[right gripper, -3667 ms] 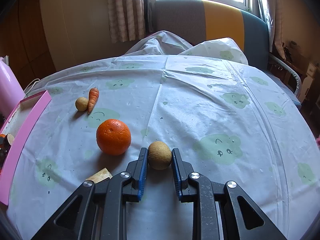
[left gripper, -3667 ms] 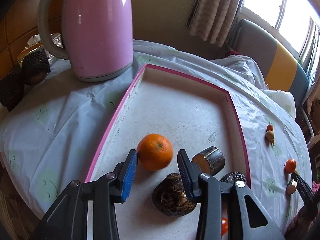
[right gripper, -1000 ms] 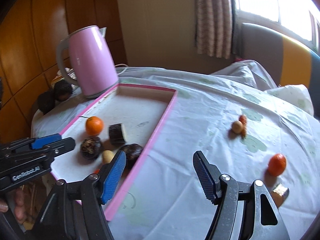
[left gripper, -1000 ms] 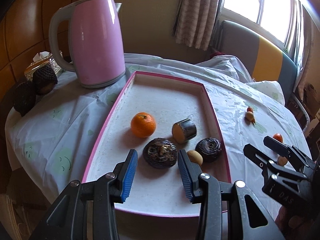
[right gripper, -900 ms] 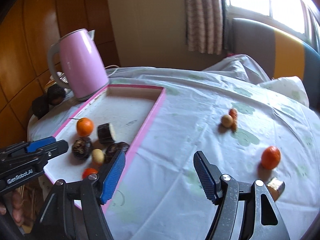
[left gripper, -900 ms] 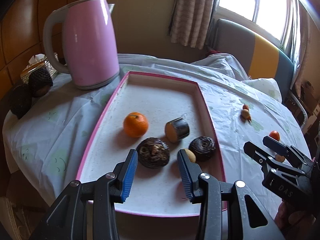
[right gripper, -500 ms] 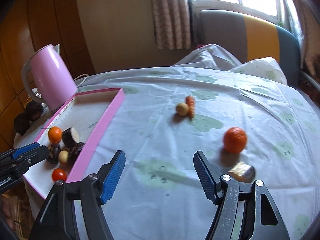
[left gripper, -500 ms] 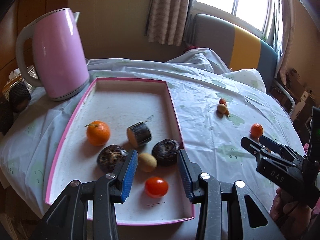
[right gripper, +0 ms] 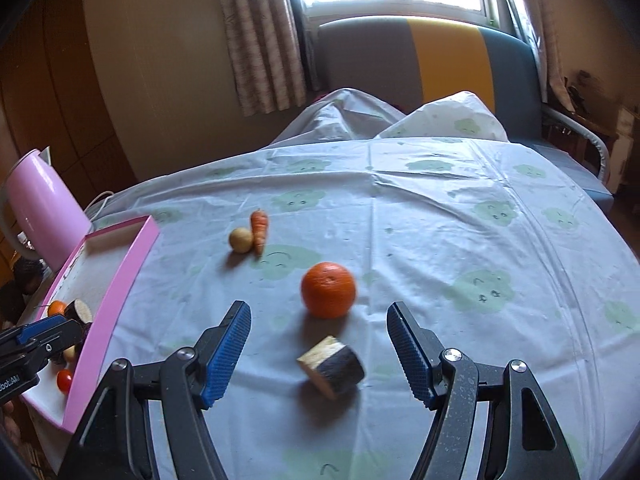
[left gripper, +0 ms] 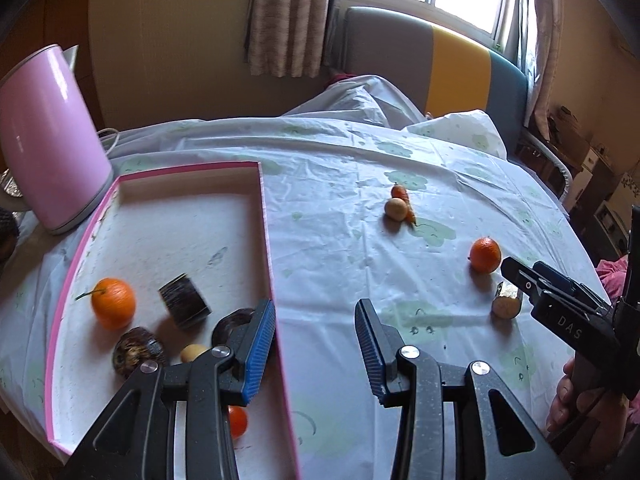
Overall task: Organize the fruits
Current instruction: 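Withdraw both grippers from the tray toward the remaining produce, then grasp the small tan round fruit with the left gripper while the right grasps a mandarin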
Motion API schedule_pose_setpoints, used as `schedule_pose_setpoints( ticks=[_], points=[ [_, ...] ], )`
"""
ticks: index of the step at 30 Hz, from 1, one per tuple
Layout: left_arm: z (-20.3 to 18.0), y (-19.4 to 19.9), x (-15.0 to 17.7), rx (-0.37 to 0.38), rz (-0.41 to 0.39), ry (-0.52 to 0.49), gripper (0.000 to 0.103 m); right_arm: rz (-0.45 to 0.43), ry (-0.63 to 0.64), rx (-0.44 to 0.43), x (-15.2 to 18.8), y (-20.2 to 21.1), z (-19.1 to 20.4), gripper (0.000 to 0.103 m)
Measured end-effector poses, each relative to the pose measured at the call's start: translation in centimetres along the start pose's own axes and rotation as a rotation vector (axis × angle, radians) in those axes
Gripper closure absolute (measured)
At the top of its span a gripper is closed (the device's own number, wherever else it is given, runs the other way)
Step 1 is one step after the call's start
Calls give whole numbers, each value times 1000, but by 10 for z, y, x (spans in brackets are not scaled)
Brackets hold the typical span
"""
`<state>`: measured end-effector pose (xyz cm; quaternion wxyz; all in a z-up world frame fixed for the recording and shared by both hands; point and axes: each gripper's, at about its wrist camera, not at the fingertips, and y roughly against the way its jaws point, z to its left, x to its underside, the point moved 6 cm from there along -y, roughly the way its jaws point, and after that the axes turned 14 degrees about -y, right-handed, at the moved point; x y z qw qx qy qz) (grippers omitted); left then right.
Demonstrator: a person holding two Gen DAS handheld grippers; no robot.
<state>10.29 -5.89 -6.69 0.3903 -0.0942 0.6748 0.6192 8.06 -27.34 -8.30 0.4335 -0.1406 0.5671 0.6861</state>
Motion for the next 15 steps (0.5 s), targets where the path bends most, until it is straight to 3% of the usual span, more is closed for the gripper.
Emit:
schedule_pose_setpoints(
  ticks=[7, 15],
  points=[
    [-13, -17, -19, 27, 11, -16, 61, 20, 34, 3, -8, -14, -2, 35],
    [-27, -40, -43, 78, 28, -17, 61, 103, 36, -7, -10, -46, -4, 40]
  ],
)
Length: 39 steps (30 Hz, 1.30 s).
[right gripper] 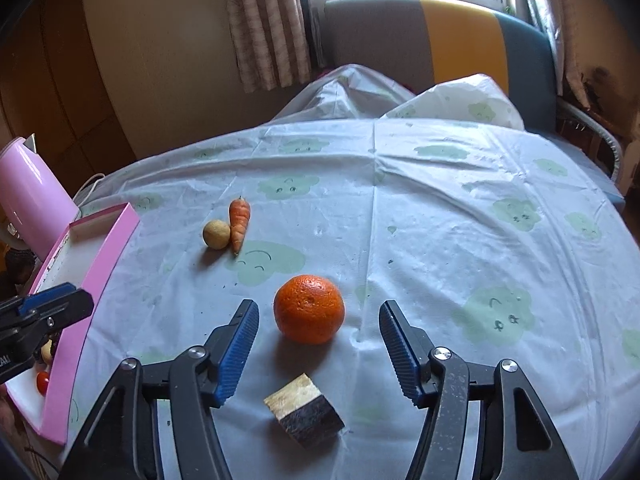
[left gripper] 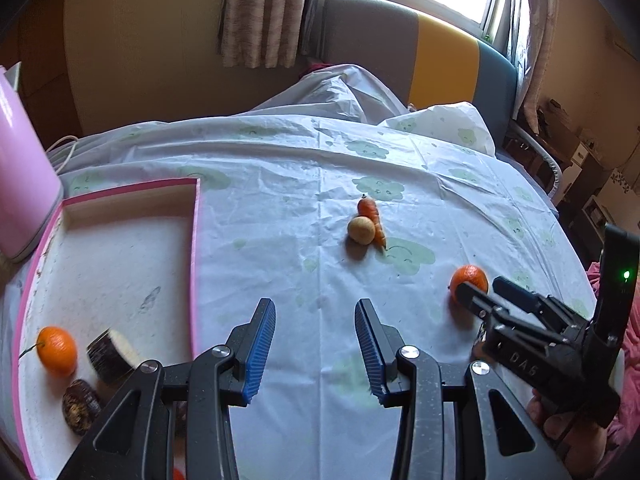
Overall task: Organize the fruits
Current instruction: 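Grasp the small tan round fruit with the left gripper while the right grasps a mandarin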
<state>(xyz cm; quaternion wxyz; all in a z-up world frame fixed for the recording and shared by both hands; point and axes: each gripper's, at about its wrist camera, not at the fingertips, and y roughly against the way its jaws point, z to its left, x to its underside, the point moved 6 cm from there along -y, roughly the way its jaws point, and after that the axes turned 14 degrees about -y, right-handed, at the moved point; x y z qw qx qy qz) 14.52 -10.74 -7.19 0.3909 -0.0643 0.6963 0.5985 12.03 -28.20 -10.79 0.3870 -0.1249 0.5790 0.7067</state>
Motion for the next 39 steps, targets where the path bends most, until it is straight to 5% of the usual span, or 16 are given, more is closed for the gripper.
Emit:
schedule_pose_setpoints(
  ticks=[5, 30, 39],
  points=[
    [-6, -22, -16, 32, 18, 15, 61, 22, 5, -12, 1, -11, 1, 64],
    [-22, -99, -61, 66, 64, -5, 61, -13, 44, 74, -12, -21, 2, 64],
    [-29, -103, -61, 80, 43, -38, 77, -6, 34, 46, -13, -26, 4, 64]
  ],
)
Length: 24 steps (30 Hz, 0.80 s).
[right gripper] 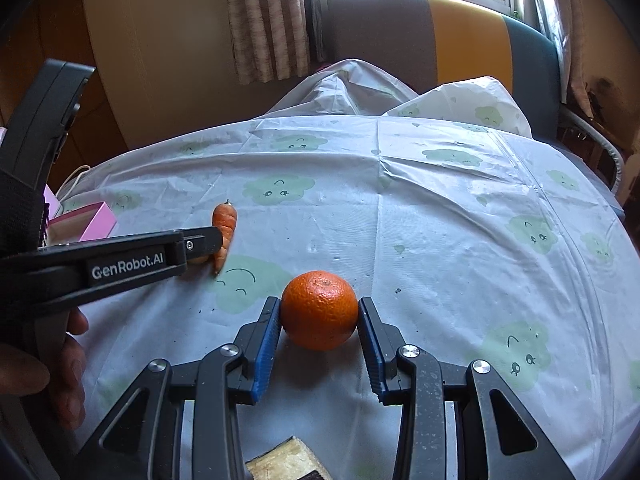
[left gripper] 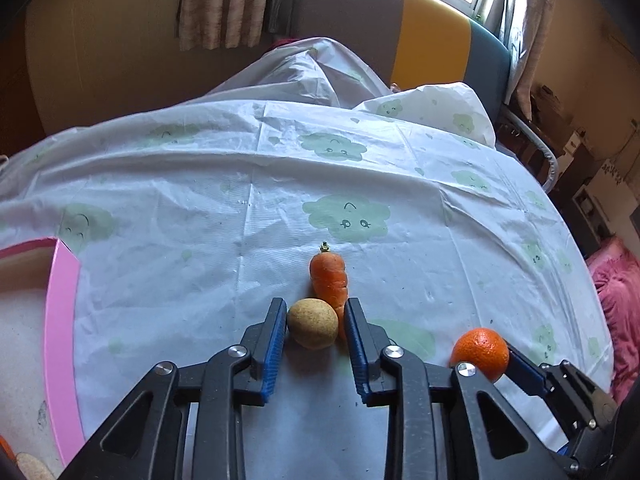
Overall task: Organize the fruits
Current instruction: 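Grasp the small tan round fruit with the left gripper while the right grasps a mandarin, then carry the tan fruit into the pink tray and open the left gripper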
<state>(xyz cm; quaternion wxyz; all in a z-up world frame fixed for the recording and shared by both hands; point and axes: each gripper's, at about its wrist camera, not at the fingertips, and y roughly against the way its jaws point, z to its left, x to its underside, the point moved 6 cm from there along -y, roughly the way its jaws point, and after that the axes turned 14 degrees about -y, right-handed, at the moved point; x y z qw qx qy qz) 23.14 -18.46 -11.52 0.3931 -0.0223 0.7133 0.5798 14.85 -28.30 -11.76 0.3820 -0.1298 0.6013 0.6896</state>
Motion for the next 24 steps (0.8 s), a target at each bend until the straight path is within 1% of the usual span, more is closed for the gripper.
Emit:
schedule_pose_setpoints(
  ticks=[2, 5, 11, 19, 24],
  points=[
    [2, 1, 2, 10, 5, 18, 77, 0, -2, -2, 0, 0, 0, 64],
    [7, 5, 6, 7, 5, 41, 77, 2, 4, -2, -1, 0, 1, 64],
    [6, 21, 12, 3, -8, 39, 77, 10, 26, -12, -1, -1, 7, 65],
    [5, 41, 39, -16, 6, 65, 77, 17, 25, -20, 0, -3, 6, 65],
    [7, 60, 51, -37, -12, 70, 77, 11, 35, -9, 1, -3, 7, 65]
  ],
)
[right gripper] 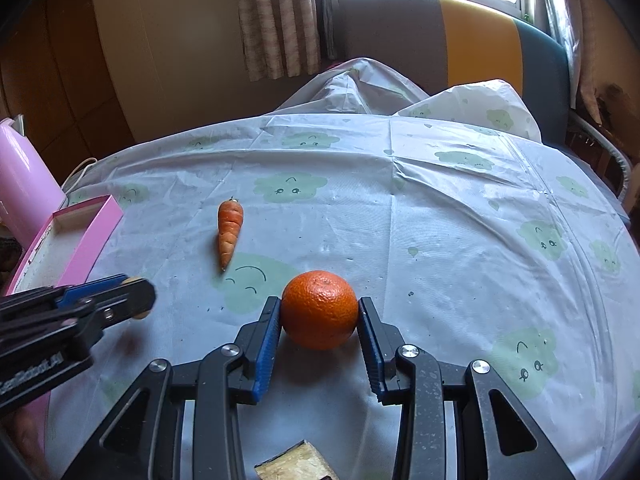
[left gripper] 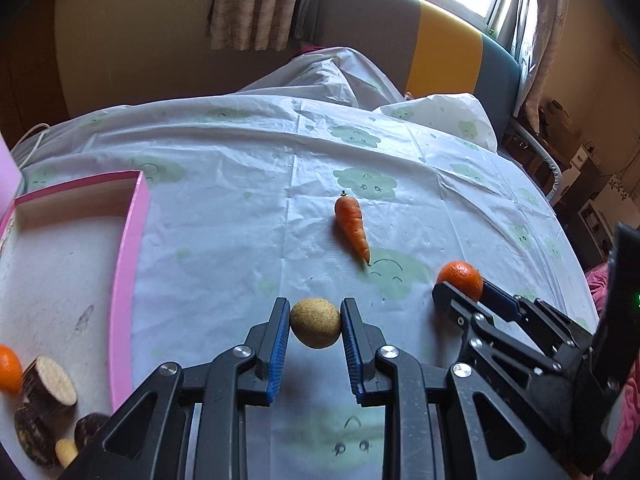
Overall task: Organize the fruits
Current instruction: 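Carry the tan fruit into the pink tray and open the left gripper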
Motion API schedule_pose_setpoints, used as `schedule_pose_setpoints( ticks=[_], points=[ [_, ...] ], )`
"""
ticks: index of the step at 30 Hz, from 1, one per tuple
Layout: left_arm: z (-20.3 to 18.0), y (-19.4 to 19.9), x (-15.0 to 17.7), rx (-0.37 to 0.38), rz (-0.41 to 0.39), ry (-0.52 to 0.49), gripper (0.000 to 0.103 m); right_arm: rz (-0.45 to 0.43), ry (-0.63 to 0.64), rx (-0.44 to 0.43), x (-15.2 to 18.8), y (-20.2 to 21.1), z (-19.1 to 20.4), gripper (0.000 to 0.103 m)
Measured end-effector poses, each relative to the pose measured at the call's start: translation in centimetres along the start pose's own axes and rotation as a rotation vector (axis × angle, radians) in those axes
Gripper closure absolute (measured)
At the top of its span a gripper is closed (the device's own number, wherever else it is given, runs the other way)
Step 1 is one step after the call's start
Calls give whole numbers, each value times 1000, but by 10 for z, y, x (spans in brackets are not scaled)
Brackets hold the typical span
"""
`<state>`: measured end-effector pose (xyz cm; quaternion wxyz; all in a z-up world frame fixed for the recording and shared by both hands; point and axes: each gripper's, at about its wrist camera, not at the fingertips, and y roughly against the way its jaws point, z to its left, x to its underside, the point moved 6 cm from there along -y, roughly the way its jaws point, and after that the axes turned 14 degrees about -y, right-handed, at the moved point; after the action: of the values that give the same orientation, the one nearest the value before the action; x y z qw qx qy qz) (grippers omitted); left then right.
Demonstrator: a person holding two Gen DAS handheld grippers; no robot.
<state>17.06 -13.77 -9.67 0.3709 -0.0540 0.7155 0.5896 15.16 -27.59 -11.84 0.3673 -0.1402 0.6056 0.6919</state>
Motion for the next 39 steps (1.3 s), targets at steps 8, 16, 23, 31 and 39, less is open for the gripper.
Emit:
schedule_pose_setpoints(
  ticks=[8, 16, 23, 31, 39],
  points=[
    [5, 29, 13, -25, -34, 0, 77, -7, 20, 20, 1, 0, 2, 65],
    [21, 61, 26, -55, -77, 18, 77, -12, 35, 34, 1, 0, 3, 65],
    [60, 98, 44, -113, -118, 70, 77, -14, 50, 49, 2, 0, 4, 65],
    [128, 131, 87, -216, -121, 165, 77, -19, 79, 79, 3, 0, 7, 64],
    [177, 131, 133, -281, -56, 258, 77, -20, 98, 98, 3, 0, 9, 64]
  ],
)
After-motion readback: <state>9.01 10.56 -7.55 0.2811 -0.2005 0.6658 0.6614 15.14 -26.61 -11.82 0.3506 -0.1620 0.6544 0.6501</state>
